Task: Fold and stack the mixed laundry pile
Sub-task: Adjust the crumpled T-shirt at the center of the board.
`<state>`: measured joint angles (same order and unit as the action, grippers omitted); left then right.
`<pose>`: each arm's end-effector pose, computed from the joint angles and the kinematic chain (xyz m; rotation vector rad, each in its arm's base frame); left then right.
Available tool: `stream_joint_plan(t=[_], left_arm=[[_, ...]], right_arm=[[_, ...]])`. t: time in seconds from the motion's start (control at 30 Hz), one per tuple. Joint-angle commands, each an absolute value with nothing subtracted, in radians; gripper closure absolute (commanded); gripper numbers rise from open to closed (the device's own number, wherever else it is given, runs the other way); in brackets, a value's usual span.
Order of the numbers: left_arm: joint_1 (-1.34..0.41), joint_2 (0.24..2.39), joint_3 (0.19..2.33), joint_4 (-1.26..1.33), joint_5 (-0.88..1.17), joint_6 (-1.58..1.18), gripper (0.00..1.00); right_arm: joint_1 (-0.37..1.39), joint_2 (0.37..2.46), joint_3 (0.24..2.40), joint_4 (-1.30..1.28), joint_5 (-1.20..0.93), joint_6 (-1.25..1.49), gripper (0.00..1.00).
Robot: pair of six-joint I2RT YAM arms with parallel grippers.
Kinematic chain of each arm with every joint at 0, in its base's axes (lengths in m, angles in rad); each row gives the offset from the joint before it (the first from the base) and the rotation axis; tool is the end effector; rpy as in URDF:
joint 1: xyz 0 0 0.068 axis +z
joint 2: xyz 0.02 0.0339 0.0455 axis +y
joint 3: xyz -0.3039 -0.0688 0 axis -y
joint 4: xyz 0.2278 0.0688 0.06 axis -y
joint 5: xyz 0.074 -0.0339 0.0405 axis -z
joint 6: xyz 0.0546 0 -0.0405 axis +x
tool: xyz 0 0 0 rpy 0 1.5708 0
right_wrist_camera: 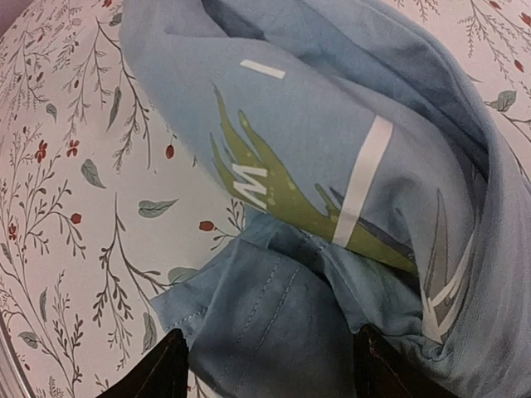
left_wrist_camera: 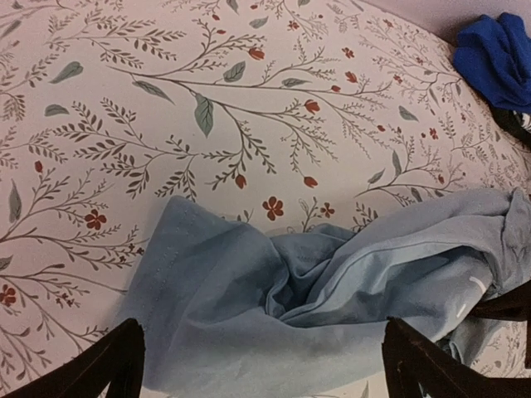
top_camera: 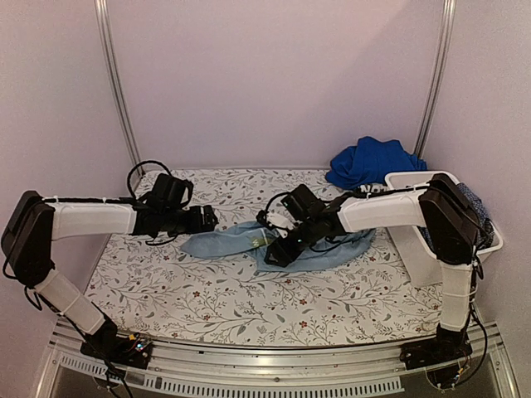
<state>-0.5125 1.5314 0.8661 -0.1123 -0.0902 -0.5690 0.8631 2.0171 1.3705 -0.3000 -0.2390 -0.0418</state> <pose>0.2776 -0.1506 0.2337 -0.1124 2.3820 -0.4218 0.2784 0.3453 0.1952 -1.2243 2.2889 0.6196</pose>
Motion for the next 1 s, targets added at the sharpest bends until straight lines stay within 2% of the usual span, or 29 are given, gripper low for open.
stream_joint_plan(t=[0.0,0.07,0.1,0.2,0.23,0.43,0.73,0.97], left_arm=[[-0.496,1.498,0.840,-0.123,-0.092,-0.582,0.00],[-0.494,1.498,0.840,-0.124,-0.094,-0.583,0.00],[-0.492,1.499,0.841,-0.125,-0.097,-0.583,0.00],[-0.485,1.498,0.842,-0.131,-0.108,-0.586,0.00],[-0.484,1.497,0.839,-0.131,-0.111,-0.585,0.00],[-0.467,1.504,0.827,-0.124,-0.102,-0.583,0.00],[-0.455,1.512,0.814,-0.110,-0.093,-0.575,0.00],[-0.455,1.519,0.786,-0.095,-0.083,-0.569,0.00]], right_arm=[[0.872,2.075,1.434,-0.338,-0.136,-0.033,0.36],[0.872,2.094,1.456,-0.355,-0.101,-0.031,0.42],[0.873,2.108,1.466,-0.366,-0.087,-0.032,0.48],[0.874,2.110,1.487,-0.401,-0.042,-0.031,0.79],[0.874,2.096,1.485,-0.406,-0.036,-0.026,0.85],[0.859,1.871,1.484,-0.427,0.049,-0.034,1.00],[0.749,1.647,1.508,-0.478,-0.024,-0.052,1.00],[0.716,1.509,1.504,-0.478,0.096,-0.039,1.00]])
